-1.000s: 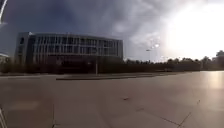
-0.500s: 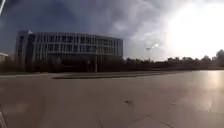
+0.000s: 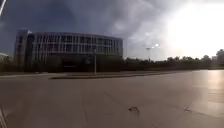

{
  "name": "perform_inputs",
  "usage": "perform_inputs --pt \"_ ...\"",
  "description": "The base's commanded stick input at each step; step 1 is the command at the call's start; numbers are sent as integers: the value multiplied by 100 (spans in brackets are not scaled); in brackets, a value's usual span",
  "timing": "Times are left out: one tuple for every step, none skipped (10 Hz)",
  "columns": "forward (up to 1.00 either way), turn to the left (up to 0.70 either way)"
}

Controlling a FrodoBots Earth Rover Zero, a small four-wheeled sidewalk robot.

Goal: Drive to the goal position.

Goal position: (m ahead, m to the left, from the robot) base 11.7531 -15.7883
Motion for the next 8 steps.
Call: perform_inputs --pt "70 0" --pt "70 0" --pt "70 0" --pt "70 0" --pt "70 0" --pt "70 0" --pt "70 0" --pt "70 0"
